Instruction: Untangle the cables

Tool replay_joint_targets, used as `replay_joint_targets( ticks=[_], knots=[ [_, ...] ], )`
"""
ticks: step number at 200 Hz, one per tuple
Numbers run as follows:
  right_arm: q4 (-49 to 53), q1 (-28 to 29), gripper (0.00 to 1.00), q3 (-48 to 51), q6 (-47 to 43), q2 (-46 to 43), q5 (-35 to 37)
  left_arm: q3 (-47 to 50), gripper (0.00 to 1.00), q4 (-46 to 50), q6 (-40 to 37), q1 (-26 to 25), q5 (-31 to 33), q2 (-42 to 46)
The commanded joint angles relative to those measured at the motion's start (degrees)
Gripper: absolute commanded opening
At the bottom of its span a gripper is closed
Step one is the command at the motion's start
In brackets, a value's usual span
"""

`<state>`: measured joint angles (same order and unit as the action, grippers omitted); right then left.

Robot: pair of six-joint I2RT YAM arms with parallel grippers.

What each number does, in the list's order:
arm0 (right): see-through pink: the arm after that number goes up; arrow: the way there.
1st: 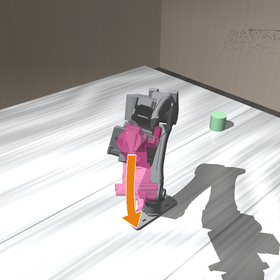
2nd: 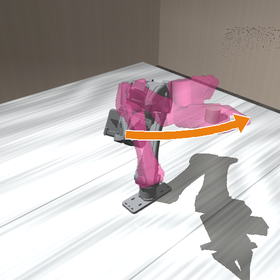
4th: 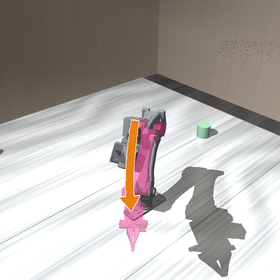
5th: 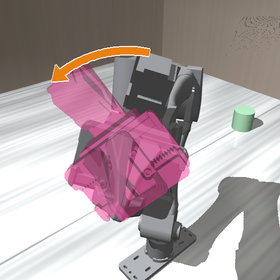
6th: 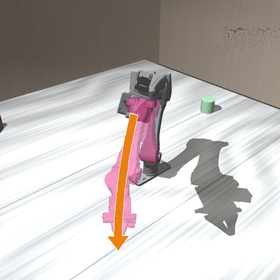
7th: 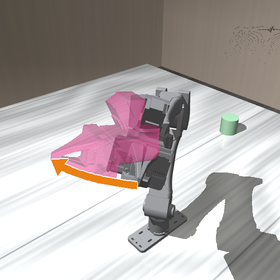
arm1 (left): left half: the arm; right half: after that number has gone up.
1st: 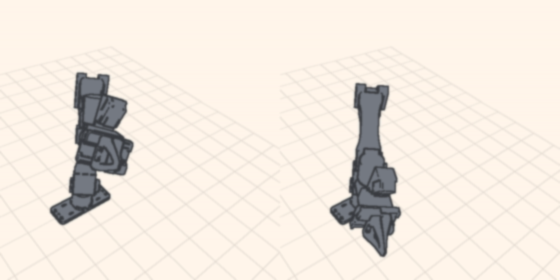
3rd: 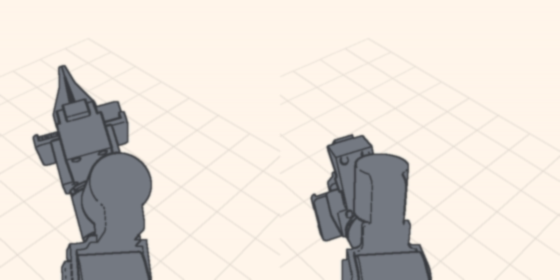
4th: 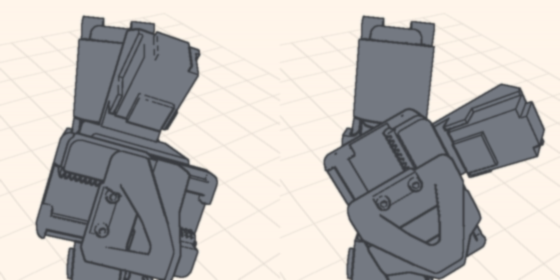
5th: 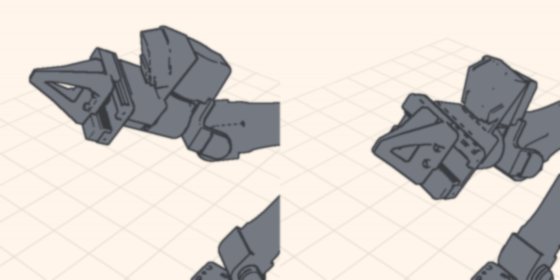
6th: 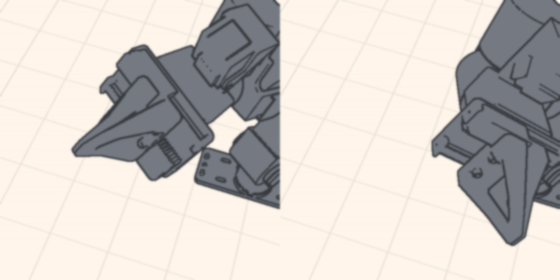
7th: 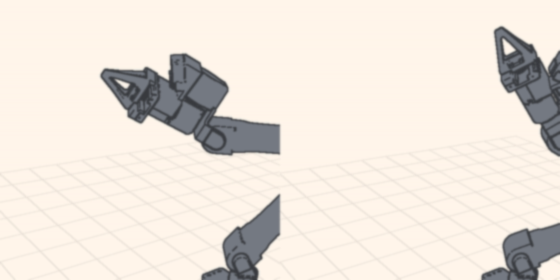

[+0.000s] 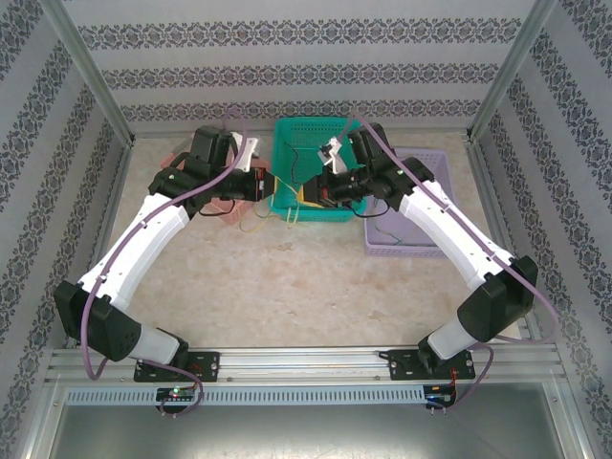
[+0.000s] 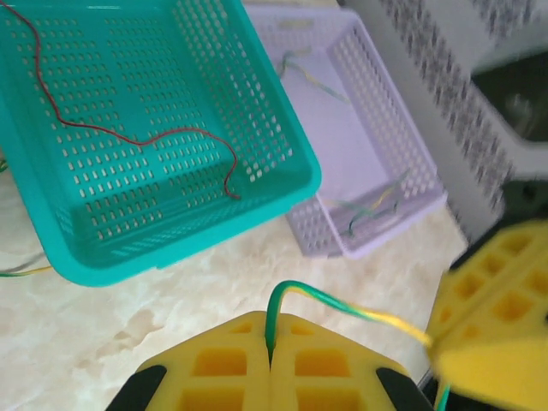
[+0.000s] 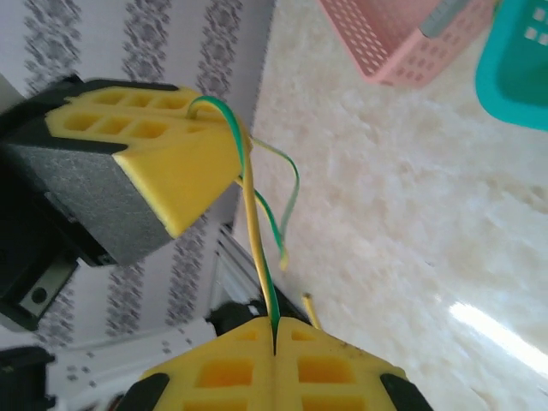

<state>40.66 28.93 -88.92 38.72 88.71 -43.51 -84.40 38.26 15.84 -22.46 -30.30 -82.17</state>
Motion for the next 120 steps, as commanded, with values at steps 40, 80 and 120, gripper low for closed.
replay_joint_targets(
  ticks=[40, 80, 120],
  knots=[
    [28.9, -1.3, 0.00, -15.7, -30.9, 5.2, 17.8, -3.7, 0.00, 13.6, -16.4, -5.8, -7.5, -1.0],
    [25.6, -0.6, 0.21, -13.5, -32.3, 1.6, 22.0, -5.0, 0.00, 8.8, -1.9, -5.9, 0.1, -3.2],
    [1.6, -3.5, 0.43, 10.4, -3.7, -15.7, 21.3, -0.4, 0.00, -5.7, 25.1, -6.0, 12.4, -1.1]
  ],
)
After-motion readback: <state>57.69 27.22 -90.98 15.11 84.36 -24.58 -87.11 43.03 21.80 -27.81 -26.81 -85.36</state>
